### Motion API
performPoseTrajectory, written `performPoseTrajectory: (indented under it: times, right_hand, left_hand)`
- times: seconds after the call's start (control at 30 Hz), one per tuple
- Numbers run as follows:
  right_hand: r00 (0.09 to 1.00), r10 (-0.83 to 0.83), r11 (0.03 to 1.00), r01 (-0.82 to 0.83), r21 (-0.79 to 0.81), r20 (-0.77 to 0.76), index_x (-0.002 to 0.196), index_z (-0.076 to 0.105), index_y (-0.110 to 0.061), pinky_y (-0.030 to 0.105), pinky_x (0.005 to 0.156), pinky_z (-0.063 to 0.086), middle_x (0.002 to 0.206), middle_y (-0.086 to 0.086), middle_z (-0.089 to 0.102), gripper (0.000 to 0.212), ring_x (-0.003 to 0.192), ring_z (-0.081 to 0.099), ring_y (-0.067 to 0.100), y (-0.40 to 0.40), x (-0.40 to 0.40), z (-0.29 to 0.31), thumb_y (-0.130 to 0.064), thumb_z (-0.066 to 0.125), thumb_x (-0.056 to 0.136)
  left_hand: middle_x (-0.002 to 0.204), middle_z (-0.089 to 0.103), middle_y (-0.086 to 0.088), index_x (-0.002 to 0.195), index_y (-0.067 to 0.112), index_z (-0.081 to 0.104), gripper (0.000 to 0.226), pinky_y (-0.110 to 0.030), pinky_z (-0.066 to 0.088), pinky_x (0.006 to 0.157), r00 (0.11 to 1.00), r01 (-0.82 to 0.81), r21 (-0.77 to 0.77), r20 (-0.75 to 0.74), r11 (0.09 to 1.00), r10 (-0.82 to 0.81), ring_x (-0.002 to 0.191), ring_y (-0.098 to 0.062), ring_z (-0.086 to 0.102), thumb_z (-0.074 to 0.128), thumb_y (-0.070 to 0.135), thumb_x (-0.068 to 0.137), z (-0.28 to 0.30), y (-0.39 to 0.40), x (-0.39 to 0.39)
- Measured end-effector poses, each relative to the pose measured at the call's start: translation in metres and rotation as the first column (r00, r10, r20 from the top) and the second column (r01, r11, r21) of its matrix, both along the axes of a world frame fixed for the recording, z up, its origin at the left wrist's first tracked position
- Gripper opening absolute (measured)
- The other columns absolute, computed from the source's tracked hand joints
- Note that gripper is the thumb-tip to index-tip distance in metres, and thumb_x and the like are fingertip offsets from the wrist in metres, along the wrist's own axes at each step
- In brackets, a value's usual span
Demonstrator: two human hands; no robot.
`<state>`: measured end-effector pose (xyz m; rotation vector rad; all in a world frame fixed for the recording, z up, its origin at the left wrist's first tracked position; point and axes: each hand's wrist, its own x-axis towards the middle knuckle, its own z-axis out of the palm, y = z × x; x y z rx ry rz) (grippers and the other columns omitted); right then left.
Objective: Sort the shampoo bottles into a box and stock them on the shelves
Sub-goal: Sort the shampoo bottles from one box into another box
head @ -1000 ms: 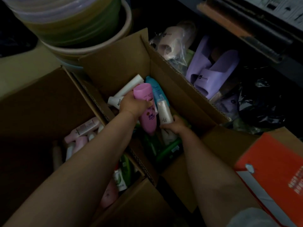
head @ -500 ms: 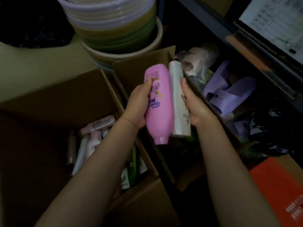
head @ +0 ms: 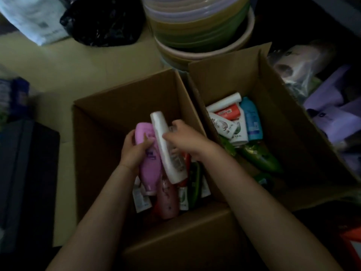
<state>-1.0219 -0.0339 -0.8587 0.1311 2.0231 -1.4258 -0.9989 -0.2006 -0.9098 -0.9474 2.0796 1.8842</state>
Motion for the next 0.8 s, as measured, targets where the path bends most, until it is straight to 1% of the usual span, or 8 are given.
performPoseTrajectory:
  times: [0.17, 0.27, 0.33, 0.43, 0.53, 0.6, 0.7, 0.8]
  right_hand:
    - [0.997, 0.01, 0.959, -0.03, -0.283, -0.071, 0.127, 0.058, -0.013, 0.04, 0.099, 0.054, 0.121, 0.012, 0.065, 0.029, 0.105, 0.068, 0.022, 0.021, -0.004, 0.024, -0.021, 0.056, 0.1]
    - [0.96, -0.279, 0.766, 0.209, -0.608, -0.021, 0.111, 0.062, -0.005, 0.035, 0.08, 0.06, 0.096, 0.015, 0.07, 0.022, 0.085, 0.072, 0.026, 0.055, -0.015, 0.04, -0.014, 0.044, 0.104]
    - [0.84, -0.539, 0.595, 0.435, -0.676, 0.066, 0.103, 0.062, -0.006, 0.031, 0.064, 0.057, 0.08, 0.01, 0.069, 0.023, 0.069, 0.069, 0.021, 0.082, -0.024, 0.035, -0.016, 0.042, 0.103]
    - [0.63, -0.74, 0.395, 0.692, -0.604, 0.237, 0.098, 0.062, -0.011, 0.031, 0.064, 0.053, 0.076, 0.006, 0.067, 0.022, 0.066, 0.065, 0.019, 0.123, -0.029, -0.001, -0.022, 0.044, 0.102]
    - [0.469, -0.78, 0.239, 0.835, -0.496, 0.414, 0.097, 0.057, -0.012, 0.037, 0.073, 0.054, 0.092, 0.011, 0.062, 0.021, 0.082, 0.064, 0.025, 0.15, -0.02, -0.05, -0.027, 0.042, 0.102]
    - [0.416, -0.776, 0.228, 0.886, -0.405, 0.474, 0.112, 0.055, -0.01, 0.043, 0.09, 0.052, 0.107, 0.013, 0.059, 0.026, 0.101, 0.061, 0.03, 0.154, -0.009, -0.075, -0.029, 0.041, 0.103]
    - [0.359, -0.797, 0.249, 0.928, -0.278, 0.486, 0.137, 0.049, -0.008, 0.04, 0.101, 0.043, 0.125, 0.013, 0.058, 0.042, 0.116, 0.055, 0.028, 0.155, 0.012, -0.108, -0.031, 0.044, 0.101]
    - [0.359, -0.815, 0.295, 0.933, -0.207, 0.455, 0.13, 0.056, -0.012, 0.035, 0.093, 0.04, 0.129, 0.011, 0.06, 0.038, 0.11, 0.056, 0.024, 0.157, 0.02, -0.135, -0.032, 0.05, 0.098]
  left_hand:
    - [0.116, 0.064, -0.017, 0.143, 0.013, 0.045, 0.049, -0.031, 0.05, 0.059, 0.993, -0.103, -0.034, 0.058, 0.994, 0.105, 0.071, -0.022, 0.061, 0.052, 0.009, 0.095, -0.033, -0.009, -0.011]
    - [0.118, 0.064, -0.008, 0.133, 0.017, 0.056, 0.044, -0.037, 0.054, 0.092, 0.993, 0.033, -0.219, -0.105, 0.975, -0.058, 0.103, -0.022, 0.065, 0.059, 0.015, 0.089, -0.008, 0.021, -0.022]
    - [0.12, 0.061, -0.002, 0.126, 0.016, 0.061, 0.036, -0.018, 0.047, 0.095, 0.923, 0.142, -0.37, -0.286, 0.918, -0.258, 0.108, -0.003, 0.06, 0.061, 0.016, 0.09, 0.02, 0.054, -0.022]
    - [0.121, 0.058, -0.004, 0.118, 0.012, 0.066, 0.03, -0.022, 0.041, 0.1, 0.669, 0.203, -0.627, -0.473, 0.752, -0.574, 0.116, -0.01, 0.054, 0.058, 0.021, 0.09, 0.047, 0.107, -0.019]
    - [0.12, 0.065, -0.006, 0.102, 0.017, 0.076, 0.031, -0.038, 0.032, 0.108, 0.405, 0.251, -0.824, -0.387, 0.508, -0.828, 0.12, -0.022, 0.055, 0.053, 0.036, 0.092, 0.044, 0.141, -0.023]
    - [0.09, 0.072, -0.001, 0.077, 0.017, 0.075, 0.04, -0.043, 0.026, 0.112, 0.36, 0.301, -0.876, -0.262, 0.378, -0.895, 0.102, -0.02, 0.062, 0.047, 0.041, 0.093, 0.037, 0.147, -0.024]
    - [0.048, 0.049, 0.007, 0.052, 0.025, 0.048, 0.047, -0.044, 0.038, 0.105, 0.358, 0.286, -0.881, -0.268, 0.378, -0.894, 0.063, -0.019, 0.055, 0.044, 0.038, 0.096, 0.033, 0.141, -0.023]
    - [0.047, 0.029, 0.019, 0.053, 0.028, 0.036, 0.046, -0.041, 0.04, 0.099, 0.361, 0.287, -0.834, -0.363, 0.472, -0.859, 0.056, -0.011, 0.043, 0.046, 0.034, 0.097, 0.028, 0.137, -0.021]
